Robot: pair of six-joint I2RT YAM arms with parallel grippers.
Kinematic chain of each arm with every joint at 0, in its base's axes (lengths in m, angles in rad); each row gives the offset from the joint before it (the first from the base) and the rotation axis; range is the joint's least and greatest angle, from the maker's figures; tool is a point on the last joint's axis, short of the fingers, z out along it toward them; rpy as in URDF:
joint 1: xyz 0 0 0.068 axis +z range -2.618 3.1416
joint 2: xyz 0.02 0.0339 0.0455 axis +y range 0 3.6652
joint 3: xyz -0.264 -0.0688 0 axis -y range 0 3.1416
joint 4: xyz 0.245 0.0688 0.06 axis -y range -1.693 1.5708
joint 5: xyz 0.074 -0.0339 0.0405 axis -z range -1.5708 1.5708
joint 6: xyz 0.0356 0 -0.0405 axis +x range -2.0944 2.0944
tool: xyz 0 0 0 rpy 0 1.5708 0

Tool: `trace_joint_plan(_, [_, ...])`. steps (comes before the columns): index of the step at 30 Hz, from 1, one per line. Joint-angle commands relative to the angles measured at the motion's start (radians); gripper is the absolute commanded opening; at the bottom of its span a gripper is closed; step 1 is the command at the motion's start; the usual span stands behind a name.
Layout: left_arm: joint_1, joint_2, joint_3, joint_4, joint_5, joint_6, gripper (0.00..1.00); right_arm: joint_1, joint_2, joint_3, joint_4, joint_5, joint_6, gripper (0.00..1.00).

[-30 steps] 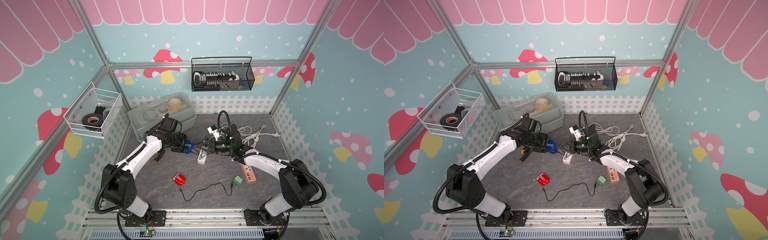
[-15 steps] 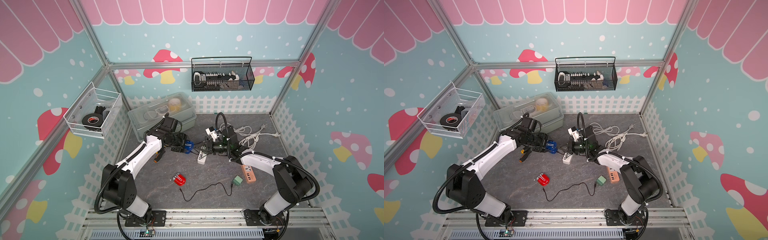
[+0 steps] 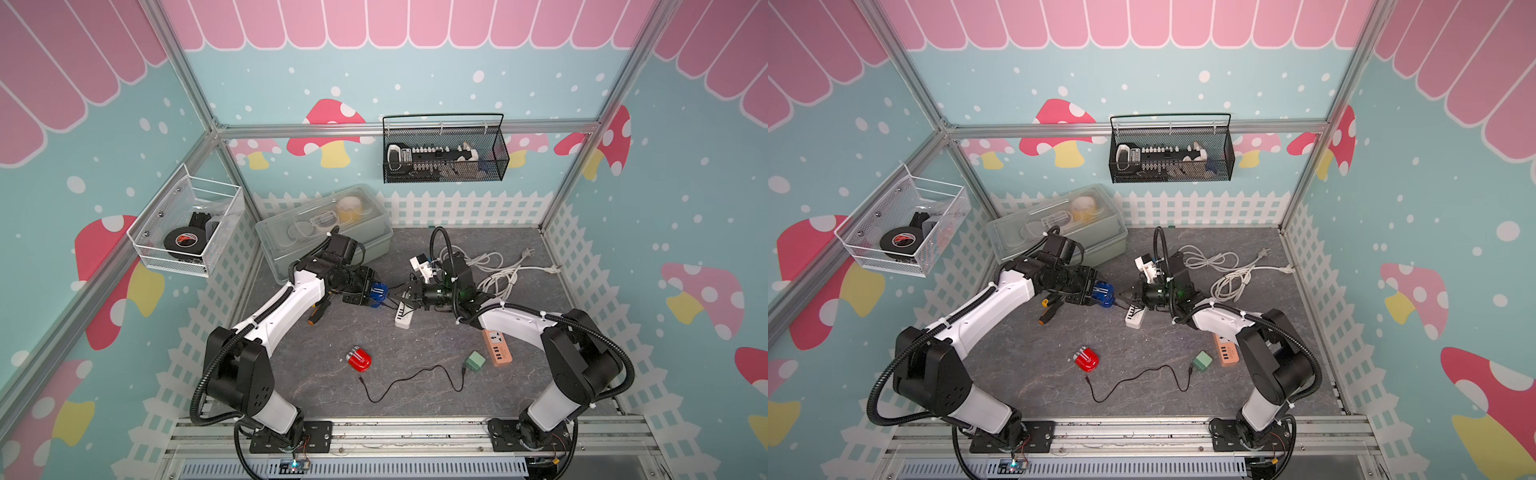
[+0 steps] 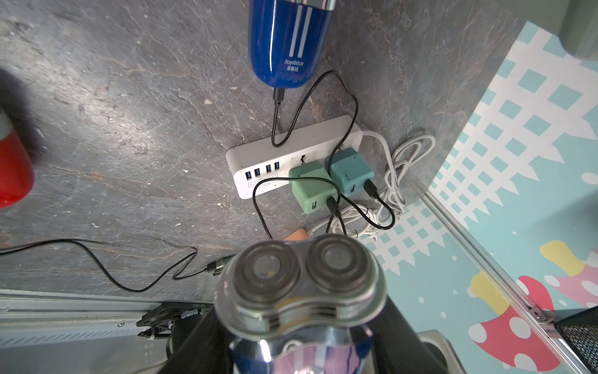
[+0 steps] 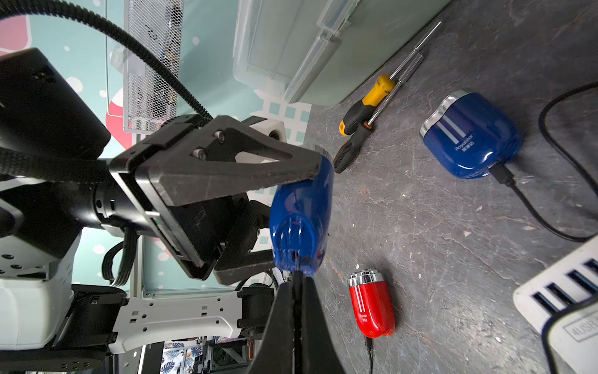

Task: Charge the electric shaver
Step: Insert the charging cable into the electric shaver.

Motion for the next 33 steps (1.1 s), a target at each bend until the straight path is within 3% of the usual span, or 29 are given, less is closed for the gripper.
trace_joint_plan(1, [-0.009, 0.001, 0.037, -0.002, 0.000, -0.003, 0.00, 0.009, 0.016, 0.024, 0.044, 0.006, 0.018, 0.00])
trace_joint_plan(33, [-0.016, -0.025, 0.014, -0.002, -0.006, -0.015, 0.00, -0.015, 0.001, 0.040, -0.072, 0.022, -0.081, 0.00])
